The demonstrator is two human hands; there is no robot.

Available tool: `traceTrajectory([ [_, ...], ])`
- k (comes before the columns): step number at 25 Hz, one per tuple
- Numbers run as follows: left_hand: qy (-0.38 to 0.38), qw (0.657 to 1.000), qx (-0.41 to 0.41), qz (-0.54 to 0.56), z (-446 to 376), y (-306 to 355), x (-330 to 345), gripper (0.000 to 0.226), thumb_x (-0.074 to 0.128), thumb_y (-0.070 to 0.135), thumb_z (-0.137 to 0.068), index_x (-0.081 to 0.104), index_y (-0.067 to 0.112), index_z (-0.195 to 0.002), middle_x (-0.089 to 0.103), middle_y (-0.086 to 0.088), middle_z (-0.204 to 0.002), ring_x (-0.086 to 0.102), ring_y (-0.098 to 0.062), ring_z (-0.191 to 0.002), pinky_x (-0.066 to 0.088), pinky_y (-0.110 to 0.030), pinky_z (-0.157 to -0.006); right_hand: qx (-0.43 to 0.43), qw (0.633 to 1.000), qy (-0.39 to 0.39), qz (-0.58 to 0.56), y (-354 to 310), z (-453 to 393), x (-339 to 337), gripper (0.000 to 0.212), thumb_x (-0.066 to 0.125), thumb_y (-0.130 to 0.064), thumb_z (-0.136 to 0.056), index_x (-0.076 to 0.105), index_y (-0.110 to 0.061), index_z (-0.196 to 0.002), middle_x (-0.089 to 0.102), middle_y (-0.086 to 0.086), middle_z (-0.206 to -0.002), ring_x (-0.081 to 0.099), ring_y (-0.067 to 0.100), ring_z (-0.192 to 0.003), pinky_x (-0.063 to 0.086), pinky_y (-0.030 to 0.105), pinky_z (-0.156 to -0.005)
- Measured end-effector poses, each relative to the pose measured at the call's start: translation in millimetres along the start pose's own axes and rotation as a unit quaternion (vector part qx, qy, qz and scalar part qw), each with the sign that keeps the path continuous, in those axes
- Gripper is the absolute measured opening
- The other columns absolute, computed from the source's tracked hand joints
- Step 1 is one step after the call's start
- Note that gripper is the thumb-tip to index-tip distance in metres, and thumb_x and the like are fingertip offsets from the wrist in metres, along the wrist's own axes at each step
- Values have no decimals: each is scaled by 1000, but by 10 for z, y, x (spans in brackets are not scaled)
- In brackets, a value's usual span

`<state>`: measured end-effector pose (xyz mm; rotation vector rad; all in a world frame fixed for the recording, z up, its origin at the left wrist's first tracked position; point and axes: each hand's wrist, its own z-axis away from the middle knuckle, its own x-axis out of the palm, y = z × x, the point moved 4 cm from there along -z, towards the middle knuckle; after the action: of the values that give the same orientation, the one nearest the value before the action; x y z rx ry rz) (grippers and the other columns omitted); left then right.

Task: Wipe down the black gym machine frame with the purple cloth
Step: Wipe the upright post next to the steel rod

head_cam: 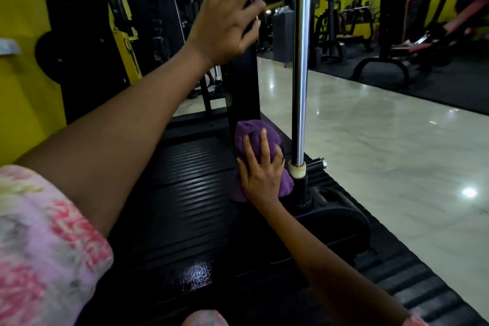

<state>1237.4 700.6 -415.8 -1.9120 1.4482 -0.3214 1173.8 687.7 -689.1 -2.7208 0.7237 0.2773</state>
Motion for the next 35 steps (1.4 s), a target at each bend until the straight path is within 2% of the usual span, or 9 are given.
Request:
traceTrajectory([
  [3,28,999,-19,2,21,43,-38,22,50,22,-91,61,12,-107,48,-13,-141,37,-35,-135,16,-49,-113,5,999,-27,-17,4,-44,-71,43,21,-46,-102,35,-27,-138,25,7,-148,37,38,-114,50,52,-84],
  [10,51,992,-111,35,274,313,51,39,49,17,-94,54,9,-131,42,-20,-145,30,-43,-135,-5,-34,-118,17,999,28,-21,-166,-660,-234,43,32,-40,-101,40,-25,-140,38,12,-148,50,42,-109,48,48,-84],
  [14,56,987,-142,55,415,432,102,43,49,15,-95,49,6,-137,40,-22,-146,26,-42,-136,-5,-35,-118,6,999,-33,-22,17,75,-97,42,29,-42,-100,35,-27,-139,27,9,-148,49,43,-110,51,52,-83],
  [18,67,982,-161,74,437,440,122,43,50,14,-94,49,4,-136,41,-25,-144,24,-38,-136,-3,-33,-118,32,999,-8,-17,-50,-190,-151,45,19,-46,-101,34,-29,-139,27,6,-147,39,36,-110,49,47,-81],
  [22,65,978,-164,111,649,544,174,46,55,18,-93,48,7,-137,40,-27,-143,20,-37,-137,0,-35,-119,17,1000,10,-9,9,14,-48,40,26,-43,-102,38,-27,-137,30,8,-146,41,37,-110,48,46,-83],
  [24,50,974,-166,143,892,661,251,50,56,23,-94,38,13,-139,30,-21,-150,7,-30,-145,5,-41,-119,4,1000,-18,-11,129,458,32,38,29,-42,-102,42,-25,-133,30,10,-145,41,38,-108,50,48,-82],
  [28,31,963,-172,205,1314,934,372,60,39,36,-101,7,29,-152,-13,15,-158,-16,-13,-145,7,-43,-120,-8,999,-47,-9,264,671,35,37,27,-41,-102,42,-26,-133,30,10,-145,40,37,-105,51,49,-78],
  [32,37,954,-185,233,1391,992,397,64,33,39,-102,-9,34,-150,-18,21,-155,-15,-10,-145,4,-40,-120,-1,1000,-25,4,173,370,-1,37,29,-39,-102,40,-27,-134,29,9,-146,42,37,-107,48,46,-82],
  [35,30,955,-188,229,1406,992,409,64,32,40,-102,-10,34,-150,-18,22,-155,-16,-10,-144,2,-40,-120,8,998,-57,12,243,841,86,36,26,-40,-103,43,-26,-131,30,11,-144,42,38,-104,51,48,-79],
])
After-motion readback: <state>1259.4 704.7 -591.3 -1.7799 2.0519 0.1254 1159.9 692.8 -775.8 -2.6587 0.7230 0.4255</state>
